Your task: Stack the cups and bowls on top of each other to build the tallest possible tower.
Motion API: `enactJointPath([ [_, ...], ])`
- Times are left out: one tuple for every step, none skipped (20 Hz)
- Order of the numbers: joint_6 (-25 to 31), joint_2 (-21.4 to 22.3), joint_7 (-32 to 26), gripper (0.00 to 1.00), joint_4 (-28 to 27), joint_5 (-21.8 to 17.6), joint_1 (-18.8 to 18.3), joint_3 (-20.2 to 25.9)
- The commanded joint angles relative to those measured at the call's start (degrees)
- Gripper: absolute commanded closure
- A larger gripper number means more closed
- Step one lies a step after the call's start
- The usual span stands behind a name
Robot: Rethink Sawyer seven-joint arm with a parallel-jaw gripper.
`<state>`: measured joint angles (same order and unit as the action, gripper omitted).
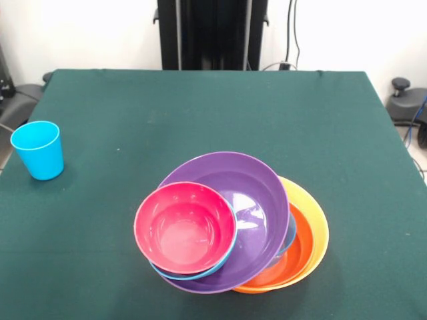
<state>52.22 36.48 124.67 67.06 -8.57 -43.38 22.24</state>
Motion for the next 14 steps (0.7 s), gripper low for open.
enactJointPath([
  [1.1,-1.8,-14.3,0.00,9.1,-4.8,0.6,2.7],
  [0.7,-2.0,-14.0,0.00,9.4,-4.8,0.6,2.8],
  [0.3,-2.1,-13.8,0.00,9.7,-4.8,0.6,3.0],
  [-0.2,-2.3,-13.5,0.00,10.0,-4.7,0.6,3.1],
  [-0.8,-2.3,-13.2,0.00,10.6,-4.7,0.6,3.2],
  [-1.4,-2.3,-12.9,0.00,11.1,-4.7,0.6,3.3],
  [-1.8,-2.5,-12.6,0.00,11.1,-4.7,0.7,3.4],
  [-2.8,-2.6,-12.3,0.00,11.6,-4.7,0.6,3.5],
  [-2.9,-3.0,-12.2,0.00,11.3,-4.7,0.6,3.7],
  [-3.0,-3.0,-12.0,0.00,11.4,-4.8,0.7,3.7],
  [-3.3,-2.9,-11.9,0.00,11.8,-4.8,0.6,3.8],
  [-3.3,-2.8,-11.8,0.00,12.0,-4.8,0.6,3.9],
  [-3.4,-2.7,-11.8,0.00,12.3,-4.8,0.6,3.9],
  [-3.4,-2.5,-11.7,0.00,12.5,-4.8,0.5,4.0],
])
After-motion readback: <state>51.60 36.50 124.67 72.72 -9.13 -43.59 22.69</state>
